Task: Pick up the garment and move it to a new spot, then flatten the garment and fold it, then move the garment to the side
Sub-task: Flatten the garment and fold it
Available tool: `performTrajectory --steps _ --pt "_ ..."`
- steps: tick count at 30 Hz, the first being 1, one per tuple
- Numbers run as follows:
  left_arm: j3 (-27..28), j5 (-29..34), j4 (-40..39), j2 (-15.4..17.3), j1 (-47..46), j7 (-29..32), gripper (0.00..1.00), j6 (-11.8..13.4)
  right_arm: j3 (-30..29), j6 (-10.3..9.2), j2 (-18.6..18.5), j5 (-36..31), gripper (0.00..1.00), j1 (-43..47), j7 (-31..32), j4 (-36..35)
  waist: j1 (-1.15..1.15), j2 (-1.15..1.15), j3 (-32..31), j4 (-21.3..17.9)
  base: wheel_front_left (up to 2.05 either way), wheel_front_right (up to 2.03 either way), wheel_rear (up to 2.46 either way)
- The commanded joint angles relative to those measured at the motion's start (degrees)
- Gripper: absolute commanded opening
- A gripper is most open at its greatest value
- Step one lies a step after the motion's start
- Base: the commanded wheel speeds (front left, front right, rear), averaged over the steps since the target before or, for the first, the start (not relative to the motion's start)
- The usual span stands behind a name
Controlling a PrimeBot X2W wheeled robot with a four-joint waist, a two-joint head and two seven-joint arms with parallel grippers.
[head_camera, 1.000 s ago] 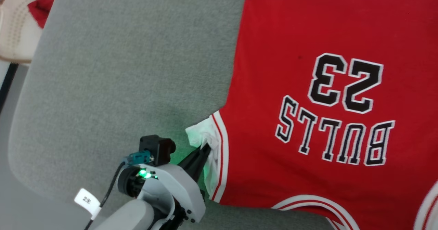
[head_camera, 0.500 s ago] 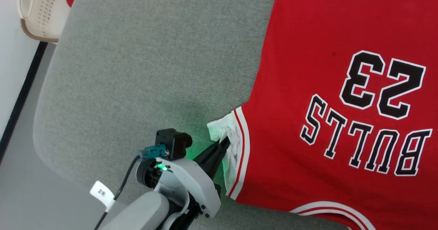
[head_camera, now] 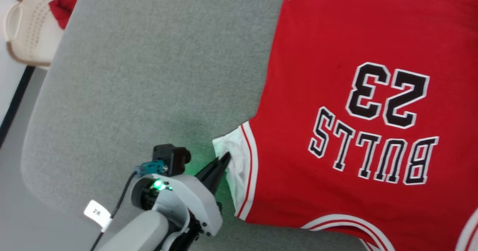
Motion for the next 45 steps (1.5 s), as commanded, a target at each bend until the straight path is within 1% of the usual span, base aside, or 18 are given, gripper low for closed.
performTrajectory --steps 1,7,12,14,18,24,30,33,38,43,44,45 --pt "0.5 -0.1 1.5 1.4 1.3 0.2 0.00 1.0 1.4 0.02 0.1 1.7 0.00 2.7 0.2 -0.6 0.00 0.00 -3.0 -3.0 0.00 0.00 0.00" --pt "1.8 -0.9 0.7 3.4 2.9 0.1 0.00 2.0 8.6 0.02 -3.2 8.7 0.00 10.1 -0.8 -10.5 0.00 0.00 -6.8 -7.3 0.00 0.00 0.00" --pt "2.5 -1.4 -0.6 5.3 4.6 0.4 0.00 3.2 11.6 0.01 -6.9 14.5 0.00 19.1 -1.7 -19.4 0.00 0.00 -9.7 -10.6 0.00 0.00 0.00" --pt "2.7 -1.7 -1.2 5.8 5.4 0.6 0.00 3.6 11.7 0.01 -7.8 16.6 0.00 23.2 -2.3 -22.4 0.00 0.00 -11.0 -11.8 0.00 0.00 0.00" --pt "2.9 -2.0 -2.3 6.9 7.0 1.0 0.00 4.6 10.1 0.01 -9.0 19.4 0.00 30.9 -3.4 -28.0 0.00 0.00 -13.3 -13.7 0.00 0.00 0.00" --pt "2.9 -2.4 -4.2 8.2 9.1 1.6 0.00 6.0 5.4 0.01 -9.7 20.1 0.00 43.7 -3.3 -36.1 0.00 0.00 -15.8 -15.4 0.00 0.00 0.00" --pt "3.0 -2.9 -5.6 9.2 10.8 1.9 0.00 6.8 -1.3 0.01 -7.3 19.0 0.00 56.4 -2.0 -42.9 0.00 0.00 -17.2 -16.4 0.00 0.00 0.00" --pt "3.2 -3.2 -6.1 9.5 11.6 1.8 0.00 7.1 -4.3 0.01 -5.0 18.5 0.00 61.5 -1.2 -45.5 0.00 0.00 -17.8 -17.0 0.00 0.00 0.00" --pt "3.3 -3.6 -6.5 9.8 12.2 1.8 0.00 7.1 -7.7 0.01 -1.5 16.6 0.00 66.3 -0.9 -47.9 0.00 0.00 -18.1 -17.8 0.00 0.00 0.00" --pt "3.3 -3.8 -6.3 9.8 12.0 1.9 0.00 6.9 -8.5 0.01 0.7 14.6 0.00 67.7 -1.4 -47.8 0.00 0.00 -18.3 -18.1 0.00 0.00 0.00" --pt "3.3 -3.9 -6.3 9.7 12.0 1.9 0.00 6.8 -8.5 0.01 1.0 14.5 0.04 67.9 -1.5 -47.7 0.00 0.00 -18.3 -18.1 0.00 0.00 0.00" --pt "3.2 -3.9 -6.2 9.7 11.9 1.9 0.00 6.8 -8.6 0.01 1.2 14.2 0.34 67.8 -1.7 -47.7 0.00 0.00 -18.3 -18.1 0.00 0.00 0.00"
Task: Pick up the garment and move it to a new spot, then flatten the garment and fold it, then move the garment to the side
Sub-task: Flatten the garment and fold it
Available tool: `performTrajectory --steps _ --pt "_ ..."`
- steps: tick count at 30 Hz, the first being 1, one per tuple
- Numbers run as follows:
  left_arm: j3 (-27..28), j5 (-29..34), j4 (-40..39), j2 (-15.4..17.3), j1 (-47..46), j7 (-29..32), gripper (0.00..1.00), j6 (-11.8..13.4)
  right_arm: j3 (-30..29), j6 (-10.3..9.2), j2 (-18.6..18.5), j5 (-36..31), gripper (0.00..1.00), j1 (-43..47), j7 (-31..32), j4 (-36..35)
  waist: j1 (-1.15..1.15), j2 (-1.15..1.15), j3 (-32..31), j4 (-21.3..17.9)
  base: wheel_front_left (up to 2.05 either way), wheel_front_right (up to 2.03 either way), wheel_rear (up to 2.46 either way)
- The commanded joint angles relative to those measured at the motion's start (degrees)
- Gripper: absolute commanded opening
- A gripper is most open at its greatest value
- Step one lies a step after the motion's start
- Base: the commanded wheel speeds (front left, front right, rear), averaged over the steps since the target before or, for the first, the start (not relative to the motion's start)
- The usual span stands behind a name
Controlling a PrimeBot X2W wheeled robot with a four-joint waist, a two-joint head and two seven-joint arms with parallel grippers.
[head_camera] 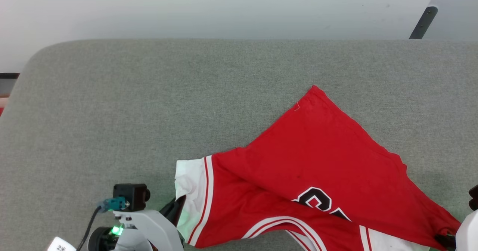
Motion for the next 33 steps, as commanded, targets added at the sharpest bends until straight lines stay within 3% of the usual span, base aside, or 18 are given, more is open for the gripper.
performTrajectory --steps 1,2,12,19,24,33 --pt "0.0 -0.3 0.1 0.0 -0.1 0.1 0.00 -0.3 -0.4 0.00 0.4 -0.6 0.69 0.3 -0.6 0.0 0.00 0.00 0.0 0.0 0.00 0.00 0.00" --pt "-0.1 -0.2 0.1 0.0 -0.2 0.1 0.00 -0.4 -0.4 0.00 0.6 -0.9 1.00 0.2 -0.7 -0.1 0.00 0.00 0.0 0.0 0.00 0.00 0.00" --pt "-0.2 -0.2 0.2 -0.3 0.1 -0.5 0.00 -0.5 -2.1 0.00 1.4 -2.2 1.00 -0.1 1.5 -8.6 0.00 0.00 0.4 0.7 0.00 0.00 0.00" --pt "-0.7 0.3 0.1 -1.0 -1.3 -0.4 0.00 -1.0 0.8 0.00 0.2 -3.2 1.00 -7.7 -0.4 -14.2 0.00 0.00 1.8 2.3 0.00 0.00 0.00" --pt "-1.8 1.0 0.9 -2.2 -3.2 0.0 0.00 -2.3 5.8 0.00 -2.6 -3.1 1.00 -17.0 -4.5 -10.4 0.00 0.00 3.0 4.8 0.00 0.00 0.00" --pt "-4.7 2.5 4.2 -6.1 -8.1 0.9 0.00 -5.5 15.6 0.00 -4.9 -1.6 1.00 -32.9 -8.5 3.0 0.00 0.00 5.6 10.7 0.00 0.00 0.00"
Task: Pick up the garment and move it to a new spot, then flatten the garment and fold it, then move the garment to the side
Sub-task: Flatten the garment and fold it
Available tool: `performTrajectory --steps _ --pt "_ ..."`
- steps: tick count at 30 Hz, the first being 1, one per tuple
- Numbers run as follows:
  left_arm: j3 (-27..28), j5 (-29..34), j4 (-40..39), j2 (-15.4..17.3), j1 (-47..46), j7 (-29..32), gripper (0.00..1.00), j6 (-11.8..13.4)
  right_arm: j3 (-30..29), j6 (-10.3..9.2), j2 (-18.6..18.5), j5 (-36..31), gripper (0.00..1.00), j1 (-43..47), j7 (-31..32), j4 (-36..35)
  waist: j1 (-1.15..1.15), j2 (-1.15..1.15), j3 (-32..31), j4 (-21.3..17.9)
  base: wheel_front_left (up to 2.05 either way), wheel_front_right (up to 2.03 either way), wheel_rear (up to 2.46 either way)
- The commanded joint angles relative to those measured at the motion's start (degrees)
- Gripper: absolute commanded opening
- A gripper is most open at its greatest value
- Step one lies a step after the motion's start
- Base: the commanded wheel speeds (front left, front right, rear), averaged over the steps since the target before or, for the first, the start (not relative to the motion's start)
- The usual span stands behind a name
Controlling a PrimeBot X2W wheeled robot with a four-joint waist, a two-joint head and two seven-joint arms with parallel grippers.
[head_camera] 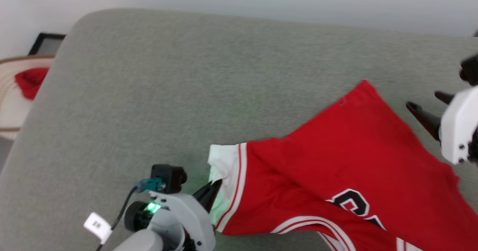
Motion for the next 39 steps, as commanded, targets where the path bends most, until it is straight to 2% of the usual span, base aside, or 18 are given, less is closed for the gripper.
performTrajectory --steps 1,8,20,28,29,30,34,39 --pt "-0.5 0.6 0.9 -1.0 -1.6 0.1 0.00 -0.9 2.7 0.00 -0.6 0.4 1.00 -3.8 -1.0 3.2 0.00 0.00 2.2 3.4 0.00 0.00 0.00" --pt "-2.2 1.4 3.9 -4.7 -5.2 -0.4 0.00 -3.3 10.6 -0.01 -2.9 2.2 1.00 -13.6 -1.3 14.6 0.00 0.00 5.1 7.7 0.00 0.00 0.00" --pt "-3.8 1.6 8.5 -8.9 -8.1 -1.7 0.00 -6.1 19.4 -0.01 -4.4 5.2 1.00 -22.7 2.1 28.7 0.00 0.00 9.1 11.8 0.00 0.00 0.00" --pt "-3.9 1.5 10.6 -10.4 -9.3 -2.6 0.00 -7.0 23.9 -0.03 -2.8 7.3 1.00 -23.8 5.6 37.9 0.00 0.00 10.8 13.0 0.00 0.00 0.00" --pt "-3.9 1.4 10.8 -10.5 -9.3 -2.7 0.00 -7.1 24.3 -0.03 -2.5 7.7 0.44 -23.7 6.8 39.1 0.00 0.00 10.9 13.0 0.00 0.00 0.00" --pt "-3.9 1.3 11.0 -10.6 -9.3 -2.8 0.00 -7.2 24.8 -0.03 -2.3 8.2 0.00 -23.6 8.3 40.0 0.00 0.00 10.9 13.0 0.00 0.00 0.00" --pt "-3.9 1.1 11.6 -10.9 -9.4 -3.0 0.00 -7.3 25.7 -0.03 -2.0 9.4 0.00 -24.2 11.8 41.9 0.00 0.00 11.0 12.8 0.00 0.00 0.00" --pt "-3.7 0.8 12.4 -11.1 -9.5 -3.3 0.00 -7.4 25.6 -0.03 -2.0 9.4 0.00 -26.0 11.4 42.8 0.00 0.00 10.7 12.4 0.00 0.00 0.00"
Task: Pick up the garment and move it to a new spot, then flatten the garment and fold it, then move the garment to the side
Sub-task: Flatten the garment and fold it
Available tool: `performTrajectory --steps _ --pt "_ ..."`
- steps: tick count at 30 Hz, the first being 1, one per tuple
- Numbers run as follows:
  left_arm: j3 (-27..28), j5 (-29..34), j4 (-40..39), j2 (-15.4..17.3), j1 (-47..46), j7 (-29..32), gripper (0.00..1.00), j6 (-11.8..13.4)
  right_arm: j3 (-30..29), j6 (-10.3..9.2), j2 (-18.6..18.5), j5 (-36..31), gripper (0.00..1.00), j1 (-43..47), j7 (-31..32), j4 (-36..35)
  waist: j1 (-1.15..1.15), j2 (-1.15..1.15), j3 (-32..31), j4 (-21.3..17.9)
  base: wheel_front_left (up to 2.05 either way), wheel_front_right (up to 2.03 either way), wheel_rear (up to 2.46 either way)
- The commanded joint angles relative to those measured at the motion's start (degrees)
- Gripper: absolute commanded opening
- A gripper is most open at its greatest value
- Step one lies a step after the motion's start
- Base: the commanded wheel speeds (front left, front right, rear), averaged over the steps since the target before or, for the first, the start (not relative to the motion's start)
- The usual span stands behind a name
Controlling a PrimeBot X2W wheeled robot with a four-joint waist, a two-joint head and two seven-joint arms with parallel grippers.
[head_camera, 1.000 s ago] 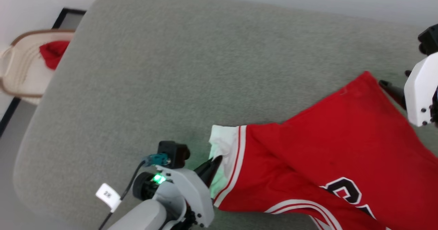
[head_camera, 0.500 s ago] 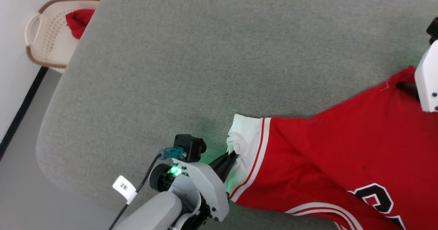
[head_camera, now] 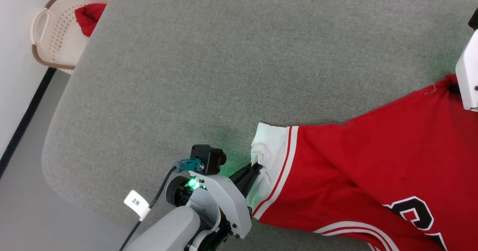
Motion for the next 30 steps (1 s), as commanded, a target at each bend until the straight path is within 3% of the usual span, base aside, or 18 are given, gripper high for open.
performTrajectory --steps 1,9,20,25,30 --pt "0.1 -0.3 0.6 -0.1 -0.2 -0.1 0.00 0.0 2.2 -0.07 0.7 0.0 0.00 4.4 0.5 2.9 0.00 0.00 -0.3 -0.3 0.00 0.00 0.00" --pt "0.5 0.0 -0.7 2.7 -2.1 2.1 0.00 0.2 1.9 -0.06 2.1 1.1 0.00 0.7 -3.0 2.2 0.00 0.00 -2.9 -2.7 0.00 0.00 0.00" --pt "2.4 0.6 -6.8 13.4 -12.3 14.9 0.00 0.0 2.1 -0.06 3.6 3.4 0.00 -4.4 -9.8 -1.6 0.00 0.00 -9.5 -8.3 0.00 0.00 0.00" --pt "4.1 1.1 -5.7 17.2 -20.5 20.3 0.00 -1.6 1.9 -0.06 4.4 3.6 0.00 -6.5 -15.0 -3.0 0.00 0.00 -12.6 -11.1 0.00 0.00 0.00" --pt "5.3 2.3 -0.8 17.8 -30.7 23.9 0.00 -4.0 2.4 -0.06 4.7 2.6 0.00 -9.6 -19.3 -3.7 0.00 0.00 -15.2 -13.4 0.00 0.00 0.00"
